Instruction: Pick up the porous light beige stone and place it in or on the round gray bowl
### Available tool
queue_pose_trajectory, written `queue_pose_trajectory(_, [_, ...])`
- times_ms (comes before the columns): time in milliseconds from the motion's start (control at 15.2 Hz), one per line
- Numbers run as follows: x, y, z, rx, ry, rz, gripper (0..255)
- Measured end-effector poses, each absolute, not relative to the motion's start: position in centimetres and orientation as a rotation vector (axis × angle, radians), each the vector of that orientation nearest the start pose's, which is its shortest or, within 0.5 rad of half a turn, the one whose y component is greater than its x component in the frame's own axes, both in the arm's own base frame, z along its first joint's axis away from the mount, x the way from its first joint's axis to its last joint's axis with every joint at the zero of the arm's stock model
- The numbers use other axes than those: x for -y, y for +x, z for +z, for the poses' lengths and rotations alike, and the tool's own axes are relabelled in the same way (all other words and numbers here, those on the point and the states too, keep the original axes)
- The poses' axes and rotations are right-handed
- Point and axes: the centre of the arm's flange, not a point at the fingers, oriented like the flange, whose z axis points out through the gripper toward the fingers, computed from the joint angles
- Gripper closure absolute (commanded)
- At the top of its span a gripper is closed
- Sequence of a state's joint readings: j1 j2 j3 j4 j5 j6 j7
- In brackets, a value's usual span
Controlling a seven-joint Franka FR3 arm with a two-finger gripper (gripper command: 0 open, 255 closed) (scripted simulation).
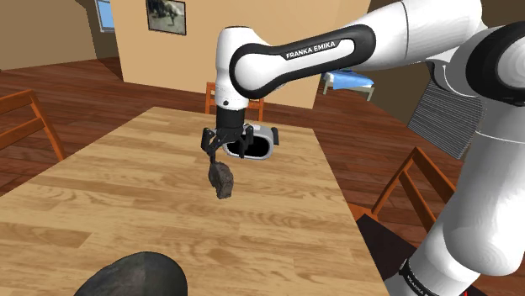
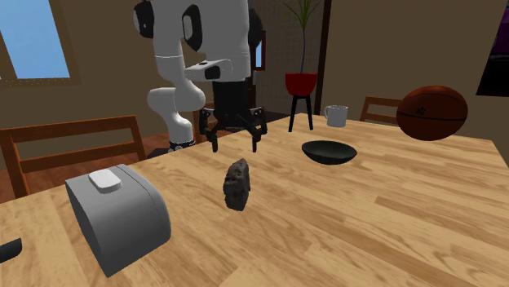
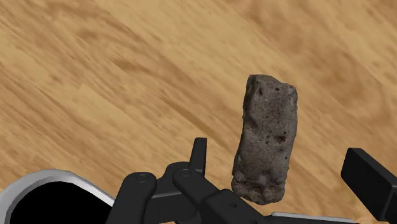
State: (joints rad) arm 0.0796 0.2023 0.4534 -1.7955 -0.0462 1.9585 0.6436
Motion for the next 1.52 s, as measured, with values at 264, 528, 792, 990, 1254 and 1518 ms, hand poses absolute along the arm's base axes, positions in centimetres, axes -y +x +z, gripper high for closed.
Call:
queue_pose_trajectory(264, [-31.0, 54.9, 42.6, -0.180, -3.112, 0.054, 0])
queue_pose_trajectory(528, [-31.1, 55.1, 40.6, -0.182, -3.113, 0.053, 0])
queue_pose_trajectory(792, [-31.1, 55.0, 39.8, -0.182, -3.113, 0.053, 0])
queue_pose_trajectory(990, [-31.1, 55.0, 39.8, -0.182, -3.112, 0.052, 0])
queue_pose_trajectory(1254, [-31.1, 55.0, 39.8, -0.182, -3.112, 0.052, 255])
queue_pose_trajectory(1518, [-31.1, 55.0, 39.8, -0.182, -3.113, 0.053, 255])
